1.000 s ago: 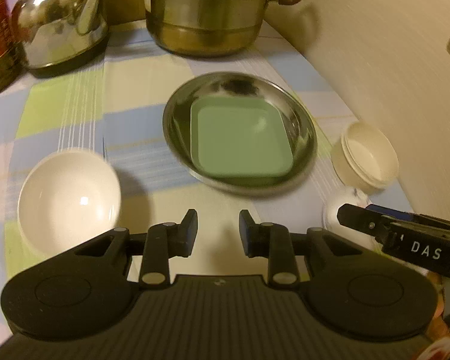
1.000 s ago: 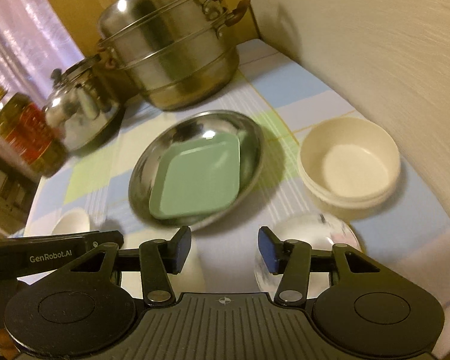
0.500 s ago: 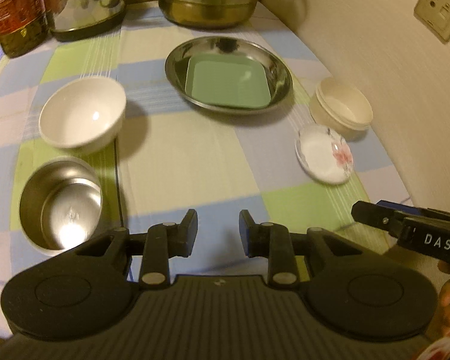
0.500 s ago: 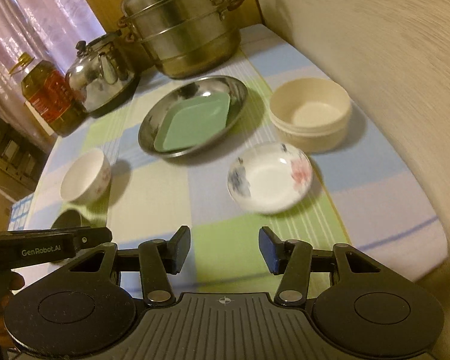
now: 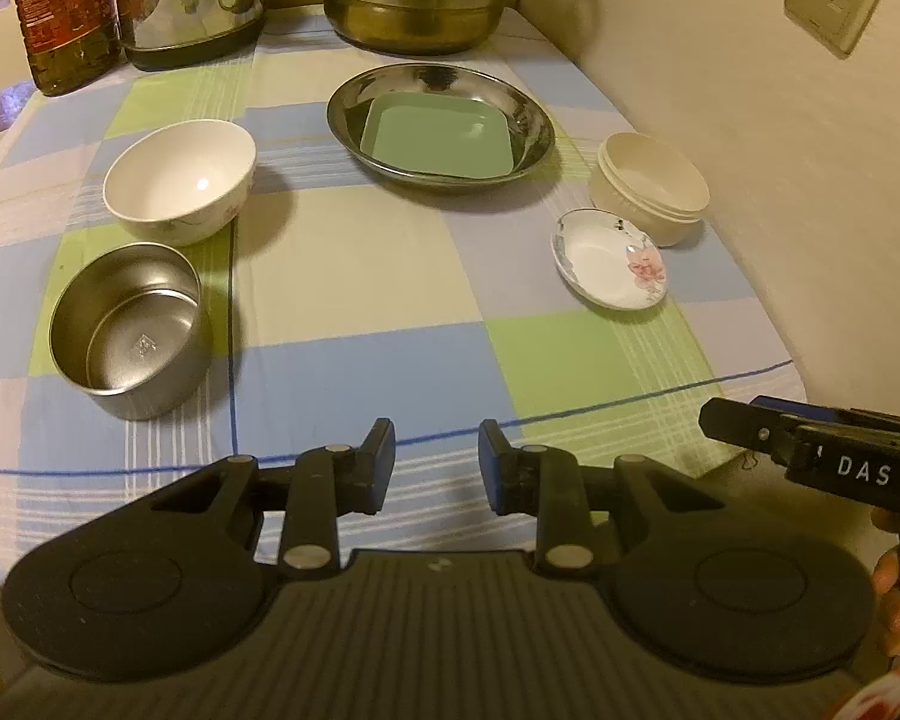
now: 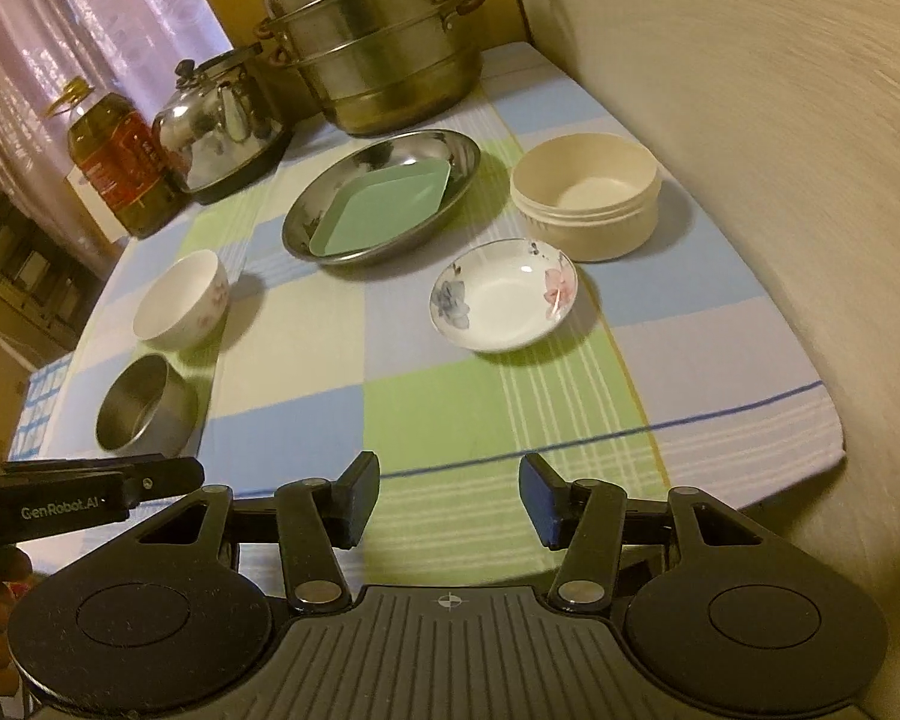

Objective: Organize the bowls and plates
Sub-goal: 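Open both grippers and pull back from the stacked plates, then move both grippers toward the small white floral dish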

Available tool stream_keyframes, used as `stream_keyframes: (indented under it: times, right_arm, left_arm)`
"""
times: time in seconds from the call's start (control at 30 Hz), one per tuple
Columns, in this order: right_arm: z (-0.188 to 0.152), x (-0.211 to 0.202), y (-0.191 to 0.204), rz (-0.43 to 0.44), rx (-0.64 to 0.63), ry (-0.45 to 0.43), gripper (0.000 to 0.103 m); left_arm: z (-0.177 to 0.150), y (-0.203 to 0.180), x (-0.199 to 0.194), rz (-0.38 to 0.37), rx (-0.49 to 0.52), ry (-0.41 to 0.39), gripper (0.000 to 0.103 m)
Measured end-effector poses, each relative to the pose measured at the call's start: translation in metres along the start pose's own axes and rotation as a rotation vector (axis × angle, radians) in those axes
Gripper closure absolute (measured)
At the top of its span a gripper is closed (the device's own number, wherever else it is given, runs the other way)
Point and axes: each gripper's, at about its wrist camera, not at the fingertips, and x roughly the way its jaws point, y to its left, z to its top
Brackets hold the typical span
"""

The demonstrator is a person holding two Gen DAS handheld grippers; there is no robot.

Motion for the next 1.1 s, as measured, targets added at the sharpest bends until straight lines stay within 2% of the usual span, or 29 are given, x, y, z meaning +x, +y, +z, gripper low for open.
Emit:
stream_keyframes:
  times: [0.47, 0.8, 1.1]
  right_arm:
    - [-0.015, -0.013, -0.012, 0.007, -0.006, 0.006, 0.05]
    - [-0.012, -0.006, -0.028, -0.045, 0.046, -0.009, 0.05]
    - [0.005, 0.013, -0.04, -0.088, 0.106, -0.042, 0.05]
  left_arm:
    - [-0.019, -0.02, -0.006, -0.009, -0.003, 0.005, 0.076]
    - [-0.011, -0.035, 0.012, -0.043, 0.049, 0.012, 0.076]
    - [0.013, -0.043, 0.046, -0.072, 0.089, 0.026, 0.076]
